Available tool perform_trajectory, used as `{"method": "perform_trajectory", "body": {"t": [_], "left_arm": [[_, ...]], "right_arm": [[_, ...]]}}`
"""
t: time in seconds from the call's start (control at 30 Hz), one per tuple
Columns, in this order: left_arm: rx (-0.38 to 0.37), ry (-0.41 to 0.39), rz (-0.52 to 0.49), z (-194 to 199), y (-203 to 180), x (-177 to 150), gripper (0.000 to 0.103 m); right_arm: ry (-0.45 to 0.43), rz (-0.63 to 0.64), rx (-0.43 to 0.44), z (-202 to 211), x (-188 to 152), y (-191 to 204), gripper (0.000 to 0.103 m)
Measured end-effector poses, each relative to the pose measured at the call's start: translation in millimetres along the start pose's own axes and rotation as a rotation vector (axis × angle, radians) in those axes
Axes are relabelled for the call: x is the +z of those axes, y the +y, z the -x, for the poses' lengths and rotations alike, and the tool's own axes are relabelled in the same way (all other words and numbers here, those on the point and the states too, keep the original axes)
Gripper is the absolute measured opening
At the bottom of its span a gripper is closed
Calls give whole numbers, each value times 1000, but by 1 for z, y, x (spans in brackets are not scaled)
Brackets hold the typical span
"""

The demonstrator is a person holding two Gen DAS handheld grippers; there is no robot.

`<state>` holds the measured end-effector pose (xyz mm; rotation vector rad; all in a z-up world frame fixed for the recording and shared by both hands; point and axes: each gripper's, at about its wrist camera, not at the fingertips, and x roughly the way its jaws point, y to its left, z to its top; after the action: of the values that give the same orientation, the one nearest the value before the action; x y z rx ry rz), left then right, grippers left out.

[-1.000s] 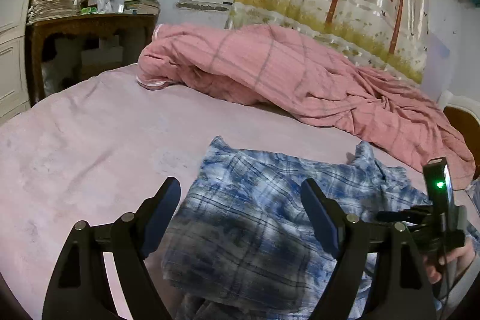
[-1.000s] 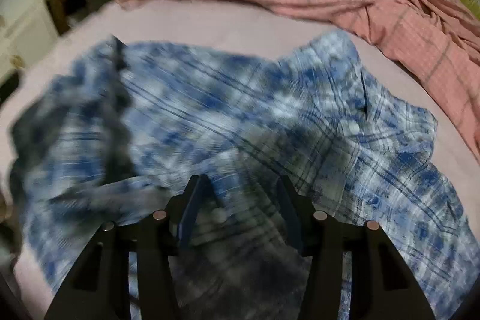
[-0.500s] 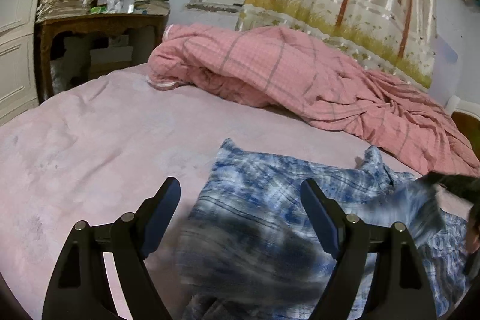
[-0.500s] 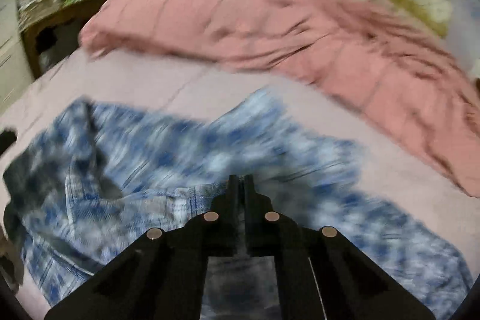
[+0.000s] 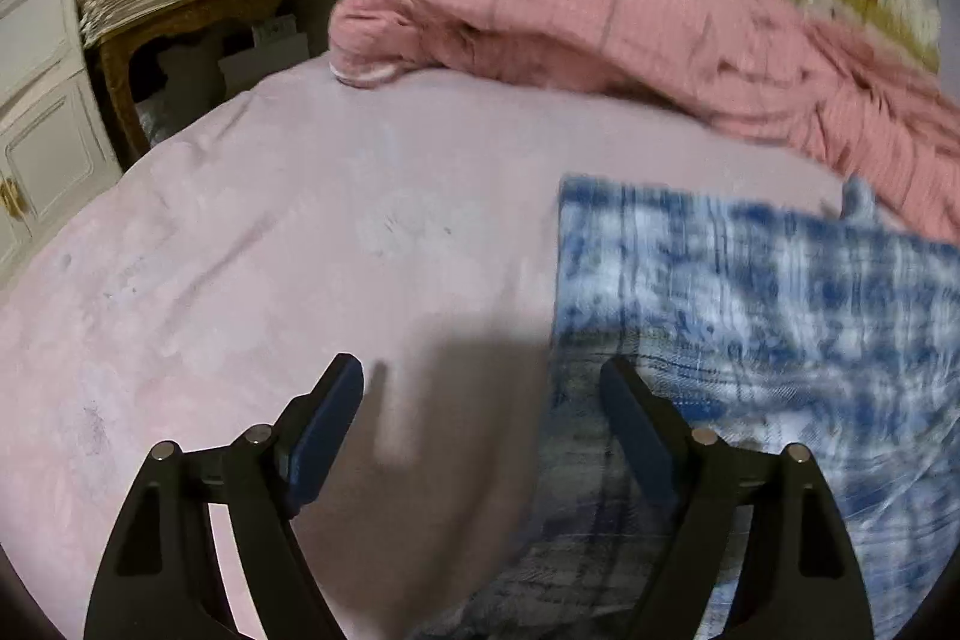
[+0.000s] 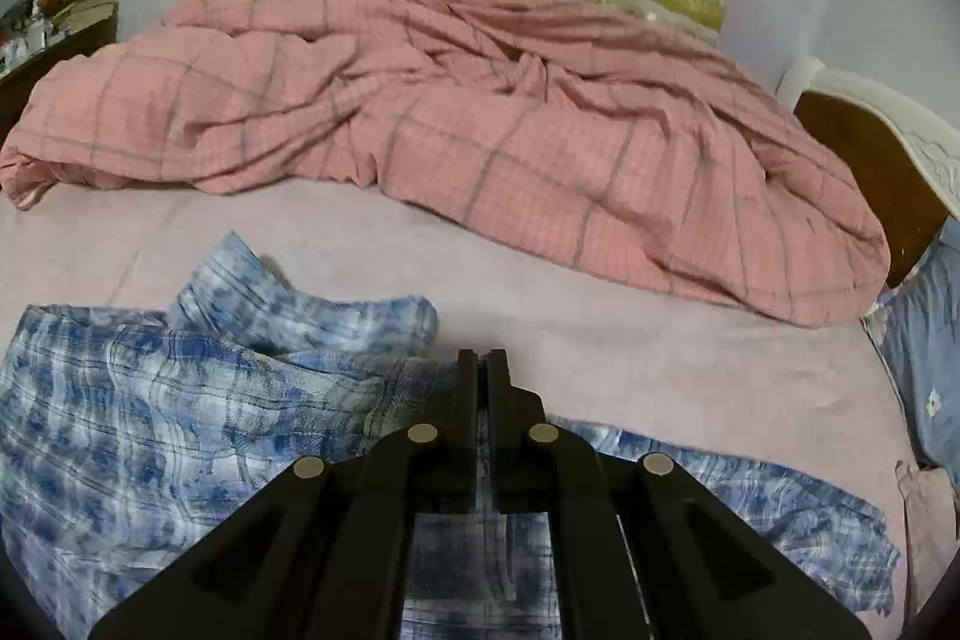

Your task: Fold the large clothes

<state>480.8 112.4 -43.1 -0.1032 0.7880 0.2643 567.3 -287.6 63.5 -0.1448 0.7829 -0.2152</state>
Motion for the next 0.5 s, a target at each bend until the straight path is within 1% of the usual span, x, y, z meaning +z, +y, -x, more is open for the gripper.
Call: {"method": "perform_trajectory", "body": {"t": [0.07,0.17,0.2,0.27,0.3,0.33,0.37,0.4,0.43,0.5], "left_arm": [[5,16,-29,-5,-5,-2,79],[-11,15,-29,-5,-4,-4,78],[-20,11,-24,-3,-4,-4,78],[-43,-9,-16,2,-1,-3,78],[-56,-25,-16,7,-2,-2,78],[-77,-52,-18,15,-4,-2,78],[-99,-81,-22,22,-5,-1,78],[-121,-108,-25,28,-7,-1,78],[-145,-127,-32,34,-8,-1,78],[-195,-138,-54,40,-13,-1,79]], "right_arm": [[-6,-10,29,-3,-5,-3,4],[-15,-4,9,-4,-17,-3,5],[-3,-8,21,-6,-21,-3,6],[35,-25,77,-10,-30,-6,15],[48,-40,107,-11,-36,-8,38],[43,-53,124,-10,-41,-10,71],[14,-69,140,-7,-48,-12,82],[-23,-78,142,-2,-57,-13,86],[-29,-77,144,0,-63,-13,86],[24,-83,193,-6,-75,-15,86]]}}
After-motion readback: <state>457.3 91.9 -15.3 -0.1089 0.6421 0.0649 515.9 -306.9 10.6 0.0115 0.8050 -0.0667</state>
